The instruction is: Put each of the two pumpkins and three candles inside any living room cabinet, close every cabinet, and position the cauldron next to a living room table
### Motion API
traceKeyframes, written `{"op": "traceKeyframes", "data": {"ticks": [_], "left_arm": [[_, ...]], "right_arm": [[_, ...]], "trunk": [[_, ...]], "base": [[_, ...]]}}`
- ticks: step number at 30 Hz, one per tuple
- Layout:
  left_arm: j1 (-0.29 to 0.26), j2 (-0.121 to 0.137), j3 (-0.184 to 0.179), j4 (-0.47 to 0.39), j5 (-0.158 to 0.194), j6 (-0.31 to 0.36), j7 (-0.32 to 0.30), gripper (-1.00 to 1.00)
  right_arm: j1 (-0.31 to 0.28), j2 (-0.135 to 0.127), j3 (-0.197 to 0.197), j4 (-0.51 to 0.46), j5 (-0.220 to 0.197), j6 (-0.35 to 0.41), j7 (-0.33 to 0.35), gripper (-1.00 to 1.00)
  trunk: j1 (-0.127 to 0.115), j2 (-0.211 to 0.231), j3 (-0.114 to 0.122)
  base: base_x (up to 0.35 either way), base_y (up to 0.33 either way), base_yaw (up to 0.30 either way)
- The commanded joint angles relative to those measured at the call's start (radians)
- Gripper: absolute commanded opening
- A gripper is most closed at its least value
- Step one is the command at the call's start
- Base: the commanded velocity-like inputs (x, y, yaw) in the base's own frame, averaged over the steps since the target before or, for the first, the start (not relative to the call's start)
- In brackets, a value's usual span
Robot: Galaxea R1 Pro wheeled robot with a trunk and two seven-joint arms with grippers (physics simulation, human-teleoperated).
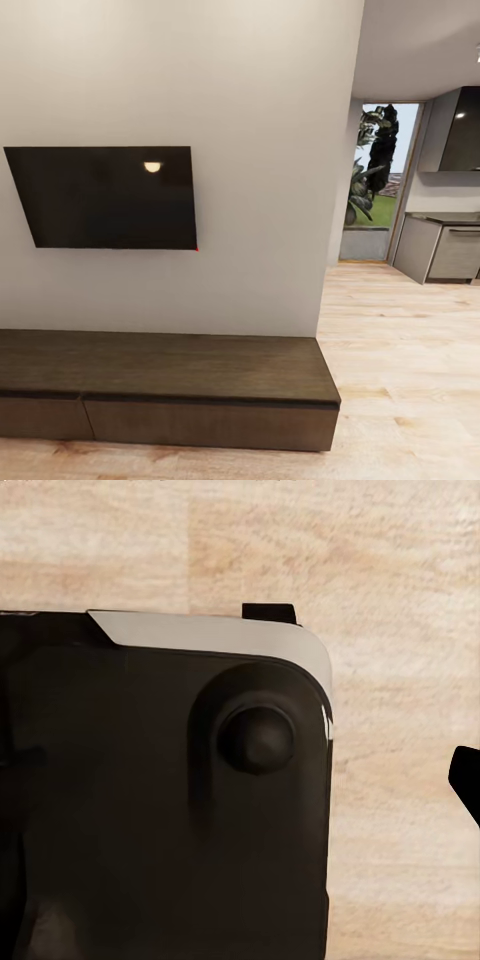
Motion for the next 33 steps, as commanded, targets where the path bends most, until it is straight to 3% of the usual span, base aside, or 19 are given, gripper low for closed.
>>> {"op": "traceKeyframes", "data": {"ticks": [1, 10, 16, 21, 22, 23, 27, 33], "left_arm": [[0.000, 0.000, 0.002, -0.001, 0.005, 0.000, 0.000, 1.00], [0.000, -0.003, -0.002, -0.005, 0.002, 0.000, -0.004, 1.00], [0.000, -0.003, 0.001, -0.111, 0.003, 0.005, -0.014, 1.00], [0.000, -0.011, 0.002, -0.262, 0.004, 0.050, -0.017, 1.00], [0.000, -0.014, 0.002, -0.282, 0.004, 0.068, -0.017, 1.00], [0.000, -0.023, 0.001, -0.346, 0.005, 0.145, -0.017, 1.00], [0.000, -0.034, -0.001, -0.514, 0.004, 0.331, -0.017, 1.00], [0.000, -0.048, -0.007, -0.751, 0.004, 0.538, -0.020, 1.00]], "right_arm": [[0.000, 0.000, 0.000, 0.000, 0.000, -0.001, 0.001, 1.00], [0.000, 0.001, -0.001, 0.000, 0.000, 0.000, 0.001, 1.00], [0.000, 0.001, -0.001, -0.001, 0.000, -0.001, 0.001, 1.00], [0.000, 0.001, -0.002, -0.002, 0.000, -0.001, 0.001, 1.00], [0.000, 0.001, -0.002, -0.002, 0.000, -0.001, 0.001, 1.00], [0.000, 0.001, -0.002, -0.009, 0.000, 0.000, 0.002, 1.00], [0.000, 0.001, -0.001, -0.055, -0.001, 0.001, 0.002, 1.00], [0.000, 0.002, 0.000, -0.091, -0.002, 0.001, 0.003, 1.00]], "trunk": [[0.000, -0.001, -0.001], [0.000, -0.001, -0.001], [0.000, -0.001, -0.001], [0.000, -0.001, -0.001], [0.000, -0.001, -0.001], [0.000, -0.001, -0.001], [0.000, -0.001, -0.001], [0.000, -0.001, -0.001]], "base": [[0.000, 0.000, 0.000], [0.000, 0.000, 0.000], [0.000, 0.000, 0.000], [0.000, 0.000, 0.000], [0.000, 0.000, 0.000], [0.000, 0.000, 0.000], [0.000, 0.000, 0.000], [0.000, 0.000, 0.000]]}}
